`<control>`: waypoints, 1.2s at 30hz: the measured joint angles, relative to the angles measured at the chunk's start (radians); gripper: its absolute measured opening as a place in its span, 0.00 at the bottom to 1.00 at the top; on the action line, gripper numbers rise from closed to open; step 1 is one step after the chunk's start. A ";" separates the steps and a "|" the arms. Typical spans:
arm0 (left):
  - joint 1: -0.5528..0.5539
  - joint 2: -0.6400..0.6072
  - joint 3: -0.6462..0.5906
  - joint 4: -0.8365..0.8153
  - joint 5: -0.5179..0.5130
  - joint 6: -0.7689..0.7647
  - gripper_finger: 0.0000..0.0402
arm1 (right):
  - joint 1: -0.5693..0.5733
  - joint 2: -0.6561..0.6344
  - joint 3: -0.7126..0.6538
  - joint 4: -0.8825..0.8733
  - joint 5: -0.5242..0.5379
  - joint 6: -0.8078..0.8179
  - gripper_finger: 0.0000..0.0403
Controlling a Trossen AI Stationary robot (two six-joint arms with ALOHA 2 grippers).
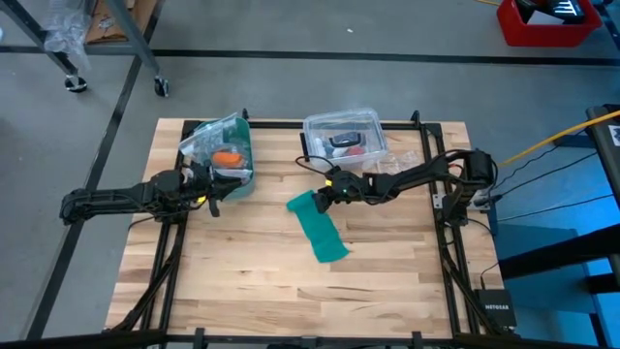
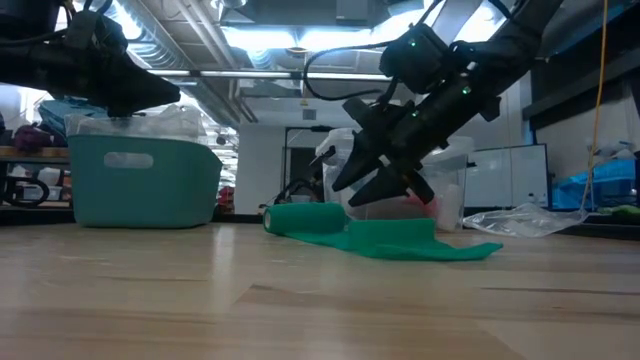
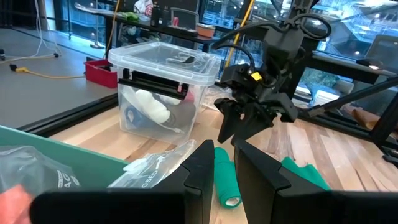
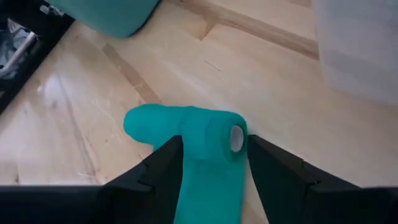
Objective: Roll bandage
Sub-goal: Roll the green bandage
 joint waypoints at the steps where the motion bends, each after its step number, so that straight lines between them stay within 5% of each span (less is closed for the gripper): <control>1: 0.000 0.000 0.000 0.000 0.000 0.000 0.14 | 0.000 0.004 0.000 0.005 -0.002 0.007 0.45; 12: 0.000 0.000 0.000 0.000 0.000 0.000 0.14 | -0.001 0.150 0.117 0.001 -0.073 0.024 0.45; 19: 0.000 0.000 0.000 -0.003 0.000 0.000 0.14 | 0.001 0.248 0.228 0.005 -0.279 0.015 0.43; 29: 0.000 0.000 0.000 -0.005 0.000 0.000 0.14 | 0.009 0.284 0.286 0.013 -0.392 -0.008 0.05; 36: 0.000 0.000 0.000 -0.004 0.000 0.000 0.14 | 0.009 0.284 0.285 0.071 -0.426 -0.010 0.04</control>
